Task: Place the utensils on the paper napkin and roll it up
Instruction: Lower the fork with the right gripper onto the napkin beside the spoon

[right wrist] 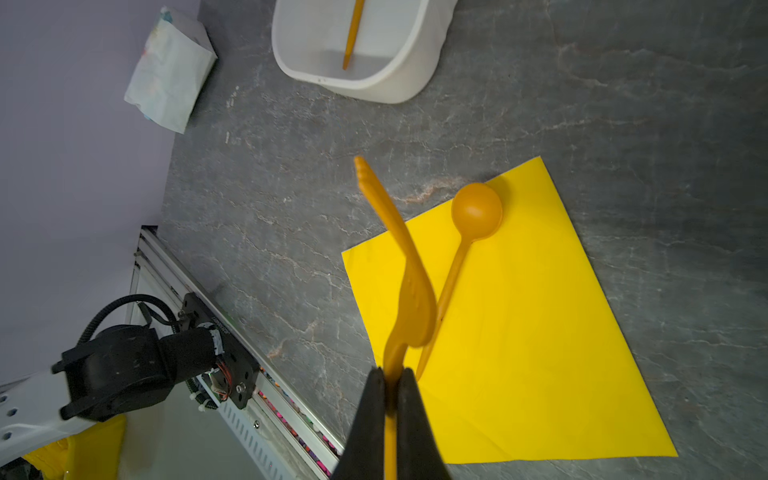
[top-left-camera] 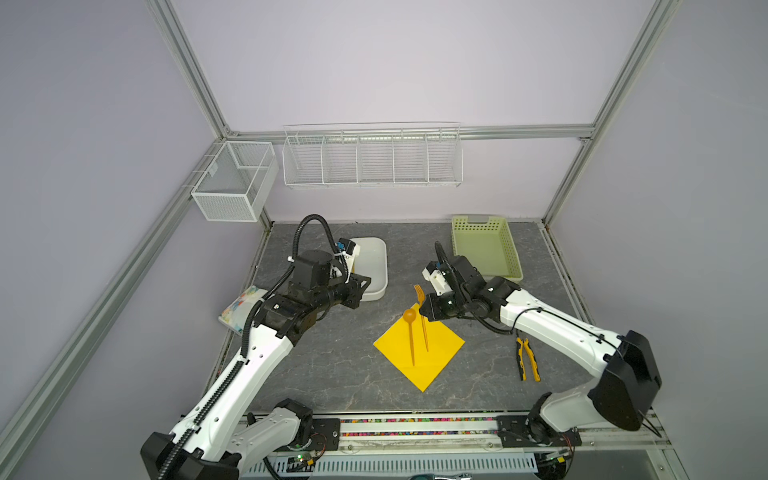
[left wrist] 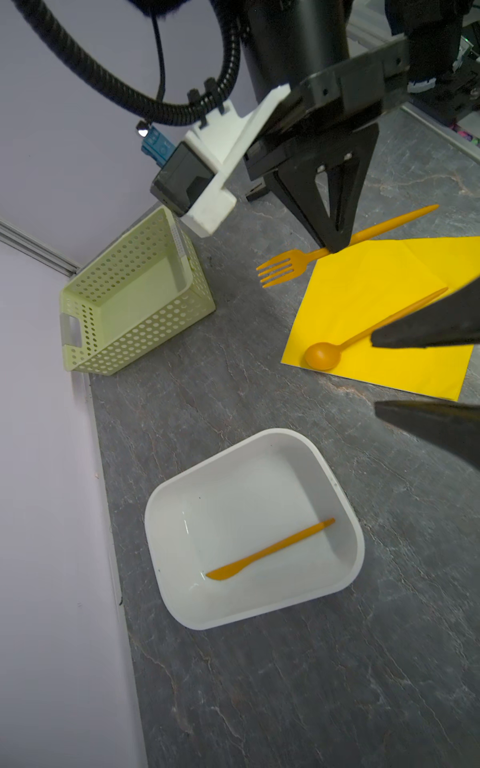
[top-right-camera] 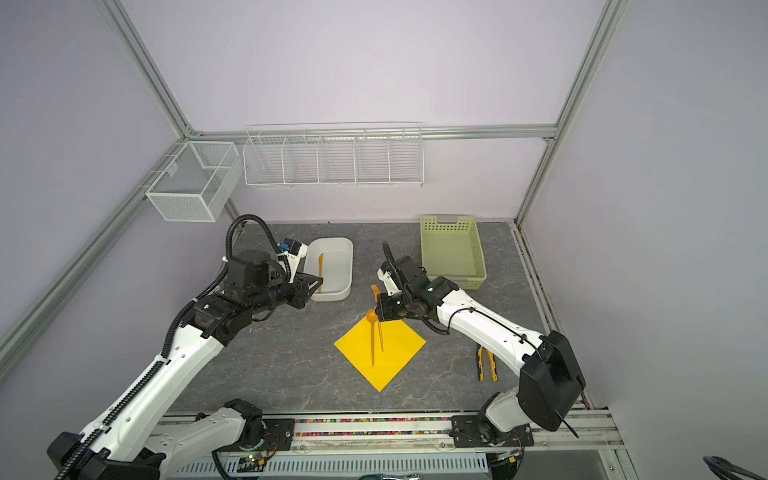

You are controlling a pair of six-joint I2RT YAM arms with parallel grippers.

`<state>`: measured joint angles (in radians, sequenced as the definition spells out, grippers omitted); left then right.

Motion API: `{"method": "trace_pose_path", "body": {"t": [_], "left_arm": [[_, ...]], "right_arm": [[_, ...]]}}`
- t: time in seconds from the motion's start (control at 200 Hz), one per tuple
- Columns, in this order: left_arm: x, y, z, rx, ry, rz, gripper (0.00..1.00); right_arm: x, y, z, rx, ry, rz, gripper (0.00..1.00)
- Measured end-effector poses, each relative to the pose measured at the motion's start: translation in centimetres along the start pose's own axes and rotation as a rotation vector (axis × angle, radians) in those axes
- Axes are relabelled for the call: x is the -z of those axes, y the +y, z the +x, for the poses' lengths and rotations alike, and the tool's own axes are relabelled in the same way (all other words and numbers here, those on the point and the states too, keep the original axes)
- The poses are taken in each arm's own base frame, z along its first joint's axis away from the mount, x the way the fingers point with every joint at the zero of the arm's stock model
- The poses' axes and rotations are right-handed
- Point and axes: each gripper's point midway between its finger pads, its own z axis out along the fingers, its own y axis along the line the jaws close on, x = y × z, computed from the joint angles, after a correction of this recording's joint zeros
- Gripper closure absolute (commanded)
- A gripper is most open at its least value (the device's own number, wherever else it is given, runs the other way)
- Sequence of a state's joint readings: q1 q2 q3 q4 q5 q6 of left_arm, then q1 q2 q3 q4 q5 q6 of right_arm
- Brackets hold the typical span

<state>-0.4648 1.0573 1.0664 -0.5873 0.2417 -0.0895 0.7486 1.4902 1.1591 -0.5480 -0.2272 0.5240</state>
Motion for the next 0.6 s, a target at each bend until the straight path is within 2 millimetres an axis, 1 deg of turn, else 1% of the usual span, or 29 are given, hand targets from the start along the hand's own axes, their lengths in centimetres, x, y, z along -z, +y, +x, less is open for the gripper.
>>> {"method": "trace_pose_path", "body": {"t": [0.1, 0.205, 0.365, 0.485, 0.6], "left_arm": [[-0.4, 0.6, 0.5, -0.003, 0.023, -0.015, 0.77], [-0.4, 1.1, 0.7, -0.007, 0.031, -0.030, 0.77], [-0.2, 2.1, 0.9, -0.021, 0.038, -0.067, 0.76], [-0.3, 2.7, 1.3, -0.033, 0.048, -0.090, 0.76], [-0.4, 2.9, 1.7, -0.035, 0.062, -0.098, 0.76]], "right_arm": [[-1.7, -0.4, 0.8, -0.015, 0.038, -0.017, 0.93], [-3.4, -0.8, 1.6, -0.045, 0.068, -0.055, 0.93], [-5.7, -2.2, 2.5, -0.113, 0.098, -0.099, 0.93], [-6.5, -3.2, 2.4, -0.153, 0.094, -0.125, 0.93], [-6.7, -3.8, 2.1, -0.179, 0.078, -0.149, 0.93]]}}
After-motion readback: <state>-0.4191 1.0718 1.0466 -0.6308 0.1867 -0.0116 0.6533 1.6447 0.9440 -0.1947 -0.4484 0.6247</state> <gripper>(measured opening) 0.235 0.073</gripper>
